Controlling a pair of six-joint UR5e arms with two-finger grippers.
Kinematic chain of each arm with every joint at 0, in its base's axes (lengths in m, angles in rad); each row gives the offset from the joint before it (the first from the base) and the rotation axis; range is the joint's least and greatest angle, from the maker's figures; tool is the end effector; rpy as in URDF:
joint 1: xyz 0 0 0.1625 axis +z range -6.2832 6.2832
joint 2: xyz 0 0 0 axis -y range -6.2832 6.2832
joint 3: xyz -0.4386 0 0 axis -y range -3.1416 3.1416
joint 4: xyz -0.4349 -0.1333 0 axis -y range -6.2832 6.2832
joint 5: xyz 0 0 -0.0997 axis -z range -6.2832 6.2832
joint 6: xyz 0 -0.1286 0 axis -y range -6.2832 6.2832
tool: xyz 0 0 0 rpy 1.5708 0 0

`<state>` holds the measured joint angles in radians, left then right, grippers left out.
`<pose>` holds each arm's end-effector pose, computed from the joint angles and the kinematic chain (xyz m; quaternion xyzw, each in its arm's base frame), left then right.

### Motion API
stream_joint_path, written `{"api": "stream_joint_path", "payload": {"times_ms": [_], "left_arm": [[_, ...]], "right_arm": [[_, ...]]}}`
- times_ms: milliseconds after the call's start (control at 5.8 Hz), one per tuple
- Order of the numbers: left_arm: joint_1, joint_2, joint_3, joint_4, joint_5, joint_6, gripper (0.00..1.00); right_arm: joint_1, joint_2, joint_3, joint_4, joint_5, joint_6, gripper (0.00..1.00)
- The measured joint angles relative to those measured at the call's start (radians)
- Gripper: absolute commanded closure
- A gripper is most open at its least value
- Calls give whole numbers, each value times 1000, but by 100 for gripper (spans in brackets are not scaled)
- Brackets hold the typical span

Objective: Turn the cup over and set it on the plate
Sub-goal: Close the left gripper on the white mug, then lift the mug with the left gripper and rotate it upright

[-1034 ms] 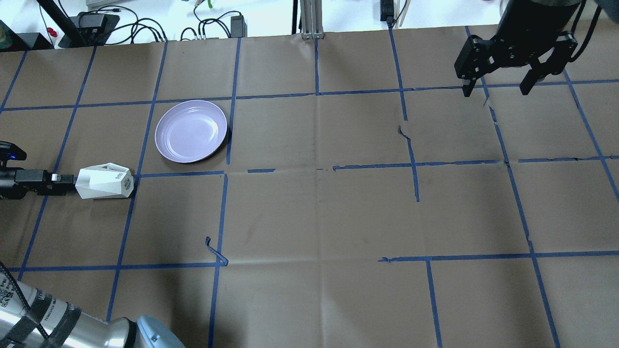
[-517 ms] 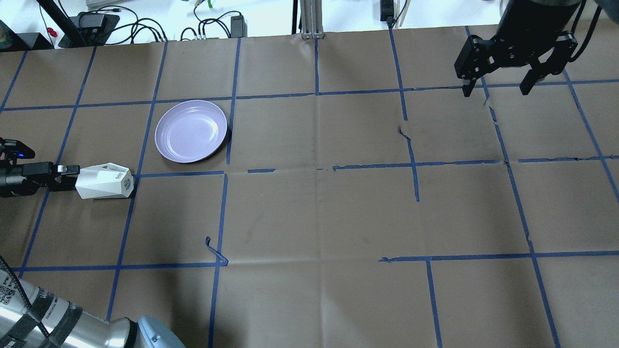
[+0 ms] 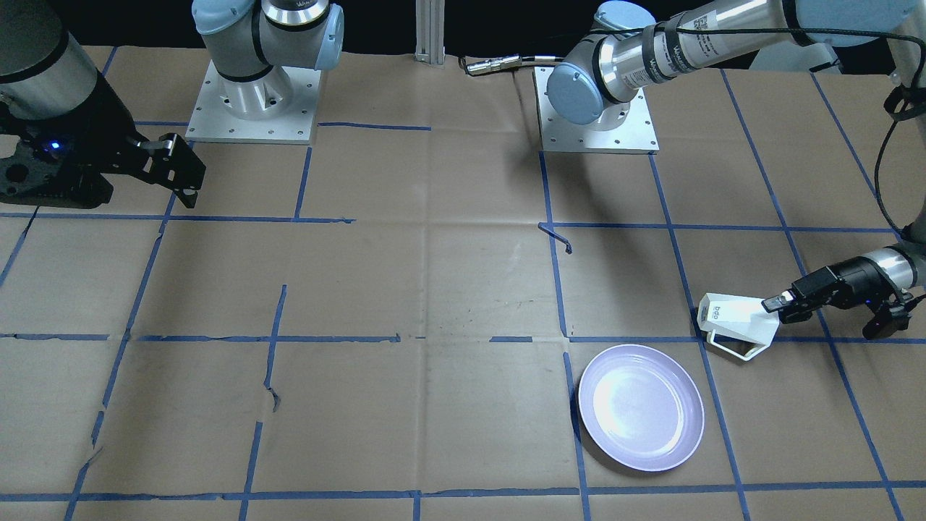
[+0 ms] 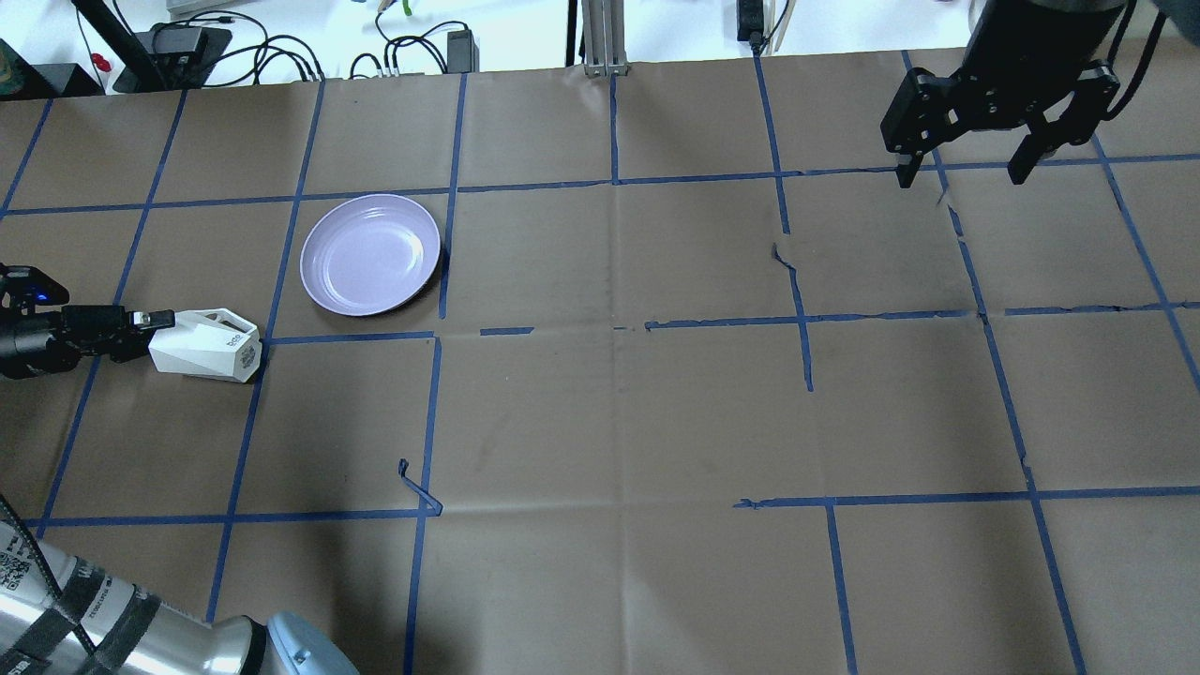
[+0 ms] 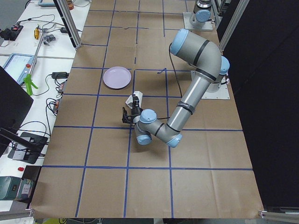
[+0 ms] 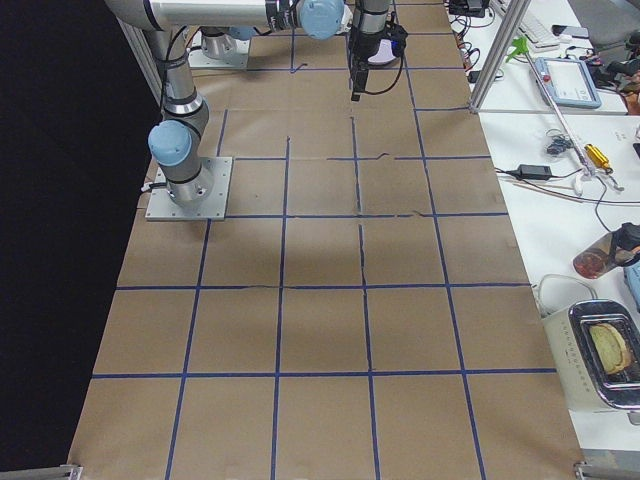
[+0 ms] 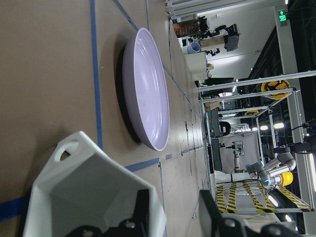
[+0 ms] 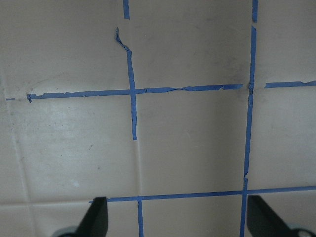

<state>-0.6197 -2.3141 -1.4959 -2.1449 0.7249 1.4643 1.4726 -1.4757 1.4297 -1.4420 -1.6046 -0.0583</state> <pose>0.3466 -0.5293 0.0940 0.0429 -0.7779 0.1235 0.6147 0.0730 -0.5747 0.4828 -0.0192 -0.9988 -0.0426 0.0136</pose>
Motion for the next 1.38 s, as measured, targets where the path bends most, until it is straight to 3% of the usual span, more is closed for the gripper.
{"api": "stream_joint_path", "payload": {"times_ms": [172,517,690,1034,1379], "left_arm": [[0,-1,-1,-5,0,-1,100],[5,18,3,-41,-6,-9,100],[9,71,14,-118,-24,-31,100],[7,274,52,-251,-52,-223,100],[-19,484,58,-217,-45,-496,100]], "right_arm": [[0,0,0,0,0,0,0],[0,0,0,0,0,0,0],[0,0,0,0,0,0,0],[0,0,0,0,0,0,0],[0,0,0,0,0,0,0]]}}
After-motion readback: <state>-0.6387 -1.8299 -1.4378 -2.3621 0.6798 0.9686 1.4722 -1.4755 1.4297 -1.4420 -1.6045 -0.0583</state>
